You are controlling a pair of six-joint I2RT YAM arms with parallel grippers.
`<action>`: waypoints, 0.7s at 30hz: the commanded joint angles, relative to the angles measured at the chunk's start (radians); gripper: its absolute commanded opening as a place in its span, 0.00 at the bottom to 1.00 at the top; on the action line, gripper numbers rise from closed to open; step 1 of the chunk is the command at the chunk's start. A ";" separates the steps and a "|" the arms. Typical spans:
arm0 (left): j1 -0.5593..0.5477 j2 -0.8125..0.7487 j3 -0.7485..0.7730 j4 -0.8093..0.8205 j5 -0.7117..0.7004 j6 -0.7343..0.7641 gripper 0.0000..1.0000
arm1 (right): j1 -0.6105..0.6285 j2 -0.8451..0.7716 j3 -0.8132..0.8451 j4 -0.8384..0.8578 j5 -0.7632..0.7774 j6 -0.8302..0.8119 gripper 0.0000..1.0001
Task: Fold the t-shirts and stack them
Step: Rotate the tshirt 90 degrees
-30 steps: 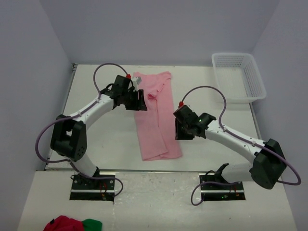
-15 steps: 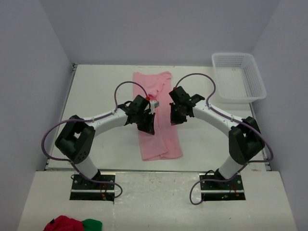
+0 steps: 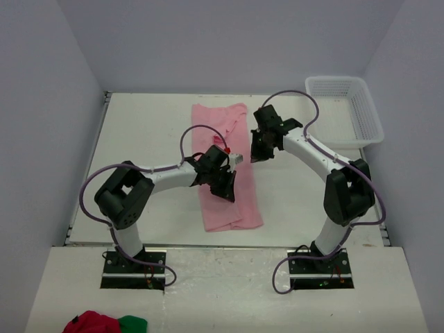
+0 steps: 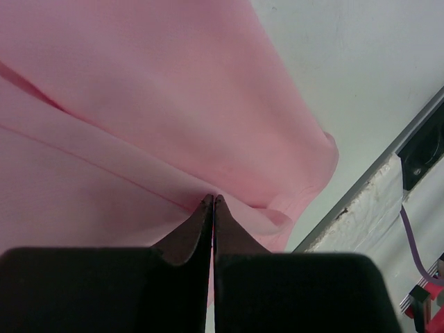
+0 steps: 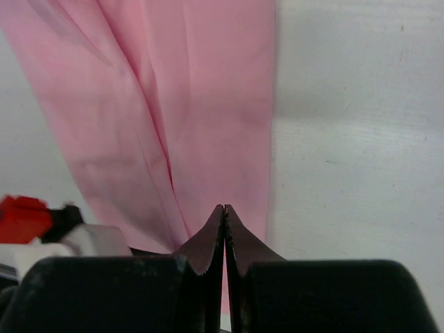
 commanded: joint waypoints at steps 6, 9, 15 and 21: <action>-0.075 0.043 -0.026 0.057 0.000 -0.047 0.00 | -0.039 0.083 0.207 -0.081 -0.050 -0.068 0.00; -0.093 0.028 -0.070 0.050 -0.020 -0.072 0.00 | -0.051 0.109 0.251 -0.099 -0.056 -0.081 0.00; -0.128 -0.036 -0.158 -0.001 -0.090 -0.120 0.00 | -0.073 0.137 0.288 -0.112 -0.081 -0.097 0.00; -0.133 -0.108 -0.270 -0.016 -0.115 -0.144 0.00 | -0.085 0.145 0.284 -0.108 -0.104 -0.110 0.00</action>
